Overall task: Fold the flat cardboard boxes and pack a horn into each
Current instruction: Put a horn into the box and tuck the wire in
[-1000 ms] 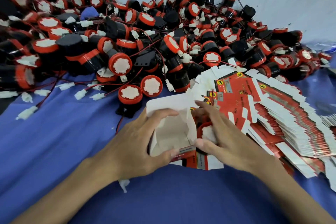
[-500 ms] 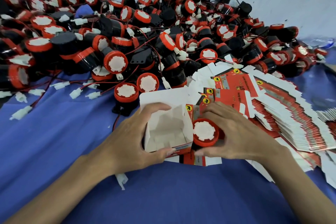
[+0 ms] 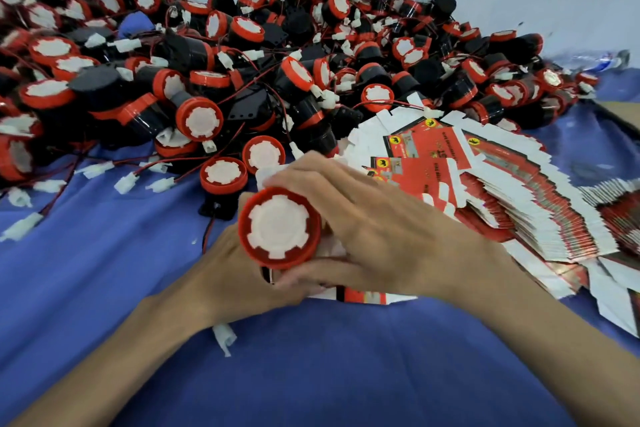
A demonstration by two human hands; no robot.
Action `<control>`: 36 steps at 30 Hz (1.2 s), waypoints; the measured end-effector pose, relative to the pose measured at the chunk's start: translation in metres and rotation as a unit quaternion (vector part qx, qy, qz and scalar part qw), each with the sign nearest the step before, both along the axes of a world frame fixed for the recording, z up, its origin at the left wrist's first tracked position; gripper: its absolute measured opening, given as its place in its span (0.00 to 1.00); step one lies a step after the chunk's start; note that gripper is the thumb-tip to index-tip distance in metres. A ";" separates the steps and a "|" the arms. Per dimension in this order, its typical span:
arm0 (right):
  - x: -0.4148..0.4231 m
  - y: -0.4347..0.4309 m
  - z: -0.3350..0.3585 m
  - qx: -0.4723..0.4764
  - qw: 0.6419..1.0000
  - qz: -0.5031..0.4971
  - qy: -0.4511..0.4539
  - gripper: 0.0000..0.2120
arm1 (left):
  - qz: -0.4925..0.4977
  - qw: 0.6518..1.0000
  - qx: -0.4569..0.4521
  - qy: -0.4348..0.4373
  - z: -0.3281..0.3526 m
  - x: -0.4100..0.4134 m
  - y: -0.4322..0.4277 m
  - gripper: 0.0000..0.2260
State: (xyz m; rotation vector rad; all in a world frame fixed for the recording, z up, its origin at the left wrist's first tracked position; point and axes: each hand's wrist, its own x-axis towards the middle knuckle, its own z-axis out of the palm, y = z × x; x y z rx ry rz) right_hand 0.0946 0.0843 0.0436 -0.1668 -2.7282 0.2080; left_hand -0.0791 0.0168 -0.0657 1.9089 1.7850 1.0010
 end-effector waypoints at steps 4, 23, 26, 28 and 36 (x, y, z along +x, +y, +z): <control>0.006 0.007 -0.007 0.046 0.995 -0.077 -0.052 0.33 | 0.004 0.994 0.065 -0.090 0.010 0.004 -0.002 0.41; 0.017 -0.008 -0.036 0.039 0.984 -0.168 0.039 0.26 | -0.032 0.992 0.111 -0.056 0.010 0.001 0.002 0.35; 0.012 -0.010 -0.039 0.040 0.977 -0.184 0.101 0.25 | -0.035 0.991 0.117 -0.046 0.011 0.003 0.001 0.36; 0.008 -0.011 -0.041 0.040 0.971 -0.199 0.123 0.24 | -0.033 0.991 0.125 -0.042 0.012 0.005 -0.001 0.35; -0.002 -0.014 -0.044 0.067 0.943 -0.321 0.048 0.29 | -0.034 0.989 0.109 -0.093 0.013 0.008 -0.002 0.32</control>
